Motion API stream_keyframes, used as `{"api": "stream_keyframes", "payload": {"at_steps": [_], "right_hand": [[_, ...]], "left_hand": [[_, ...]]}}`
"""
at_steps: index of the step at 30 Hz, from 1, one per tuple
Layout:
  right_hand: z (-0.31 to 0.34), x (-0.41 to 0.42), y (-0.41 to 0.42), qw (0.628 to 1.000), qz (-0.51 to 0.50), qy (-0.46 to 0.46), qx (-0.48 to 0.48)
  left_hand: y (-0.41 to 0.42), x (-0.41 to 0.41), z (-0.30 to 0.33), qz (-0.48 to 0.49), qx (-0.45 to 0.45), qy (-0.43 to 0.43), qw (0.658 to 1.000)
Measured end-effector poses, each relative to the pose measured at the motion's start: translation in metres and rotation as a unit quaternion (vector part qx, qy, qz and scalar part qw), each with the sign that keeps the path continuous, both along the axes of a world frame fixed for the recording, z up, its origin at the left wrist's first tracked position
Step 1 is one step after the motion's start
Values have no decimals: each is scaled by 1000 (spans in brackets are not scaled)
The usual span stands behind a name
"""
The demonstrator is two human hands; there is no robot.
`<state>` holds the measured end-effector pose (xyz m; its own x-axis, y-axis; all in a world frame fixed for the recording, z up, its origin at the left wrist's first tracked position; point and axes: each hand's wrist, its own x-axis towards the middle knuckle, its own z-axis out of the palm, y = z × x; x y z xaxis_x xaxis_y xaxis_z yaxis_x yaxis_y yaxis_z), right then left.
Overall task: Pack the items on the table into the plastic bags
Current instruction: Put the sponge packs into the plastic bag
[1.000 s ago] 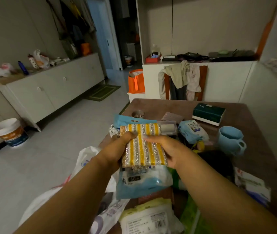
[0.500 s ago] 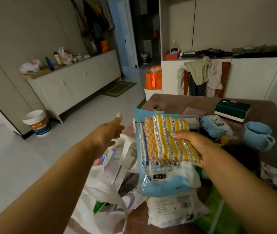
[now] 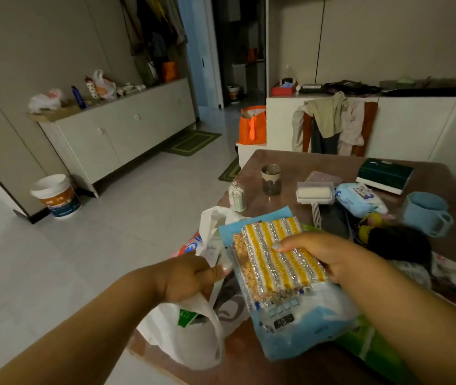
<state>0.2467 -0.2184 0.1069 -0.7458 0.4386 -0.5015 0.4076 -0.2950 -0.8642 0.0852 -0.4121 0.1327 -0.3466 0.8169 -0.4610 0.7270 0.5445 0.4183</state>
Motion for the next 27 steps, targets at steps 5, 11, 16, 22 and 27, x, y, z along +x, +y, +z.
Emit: {"api": "stream_keyframes", "payload": {"at_steps": [5, 11, 16, 22, 27], "right_hand": [[-1, -24, -27, 999, 37, -35, 9], [-8, -92, -77, 994, 87, -38, -59], [-17, -130, -52, 979, -137, 69, -137], [-40, -176, -77, 982, -151, 61, -94], [-68, -181, -101, 959, -8, -165, 231]], "left_hand": [[-18, -16, 19, 3, 76, -96, 992], [-35, -32, 38, -10, 232, -196, 953], [-44, -44, 37, -46, 278, -232, 931], [-43, -52, 39, -61, 332, -234, 912], [-39, -65, 41, -32, 367, -204, 907]]}}
